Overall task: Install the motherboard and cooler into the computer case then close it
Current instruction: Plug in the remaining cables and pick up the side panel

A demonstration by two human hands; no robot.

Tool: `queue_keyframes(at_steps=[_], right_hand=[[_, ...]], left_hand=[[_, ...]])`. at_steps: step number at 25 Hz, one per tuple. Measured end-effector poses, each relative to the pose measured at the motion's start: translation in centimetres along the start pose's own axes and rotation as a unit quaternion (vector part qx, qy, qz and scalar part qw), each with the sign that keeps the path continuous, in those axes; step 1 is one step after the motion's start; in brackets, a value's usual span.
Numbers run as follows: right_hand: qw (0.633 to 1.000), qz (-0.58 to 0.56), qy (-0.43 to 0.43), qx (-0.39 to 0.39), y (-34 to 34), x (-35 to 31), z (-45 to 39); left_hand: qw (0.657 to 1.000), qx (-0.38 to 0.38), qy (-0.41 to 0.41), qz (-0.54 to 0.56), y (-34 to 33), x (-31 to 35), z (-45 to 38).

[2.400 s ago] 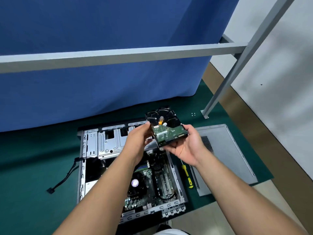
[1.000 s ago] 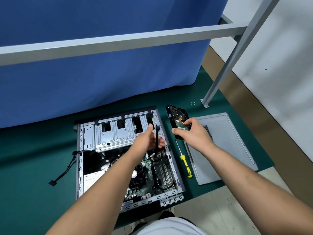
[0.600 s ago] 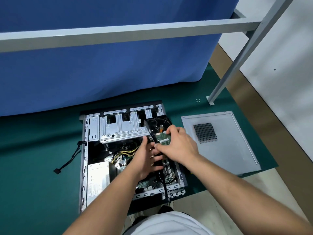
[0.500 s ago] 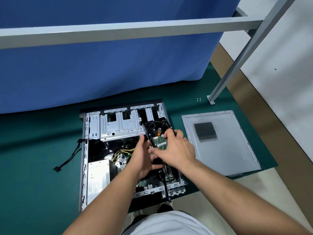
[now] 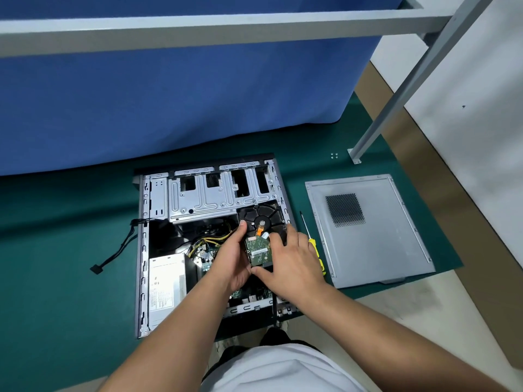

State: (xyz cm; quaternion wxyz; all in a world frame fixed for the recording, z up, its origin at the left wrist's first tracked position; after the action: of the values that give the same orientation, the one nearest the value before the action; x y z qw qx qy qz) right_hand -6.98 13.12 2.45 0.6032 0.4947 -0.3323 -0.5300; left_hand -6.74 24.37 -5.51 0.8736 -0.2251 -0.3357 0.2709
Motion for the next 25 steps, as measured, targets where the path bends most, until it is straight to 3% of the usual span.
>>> queue_keyframes(at_steps=[7, 16, 21, 25], right_hand=[[0.988, 0.035, 0.151, 0.016, -0.2, -0.2, 0.8], [0.982, 0.058, 0.175, -0.031, -1.9, 0.6, -1.2], [0.984, 0.054, 0.169, -0.012, -2.1, 0.7, -2.4], [0.985, 0.051, 0.163, -0.006, -1.9, 0.9, -3.9]], left_hand=[[1.000, 0.012, 0.019, -0.013, 1.0, -1.1, -0.2], [0.998, 0.038, 0.046, -0.001, 1.7, -1.5, -1.5], [0.999, 0.036, 0.021, 0.021, 2.0, -0.6, -2.6], [0.997, 0.079, 0.000, 0.019, 2.1, 0.5, -3.5]])
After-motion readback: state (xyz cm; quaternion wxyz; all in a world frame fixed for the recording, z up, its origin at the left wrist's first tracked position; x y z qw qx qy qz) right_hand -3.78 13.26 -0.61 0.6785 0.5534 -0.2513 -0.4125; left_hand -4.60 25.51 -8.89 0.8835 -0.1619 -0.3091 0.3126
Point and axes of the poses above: each hand's wrist, its own z-axis away from the middle knuckle, its own y-axis out of the back of the hand, x = y × z, the point moved 6 cm from there along -z, towards the middle knuckle, and after that the axes turned 1 degree about -z, right-handed, at the moved point
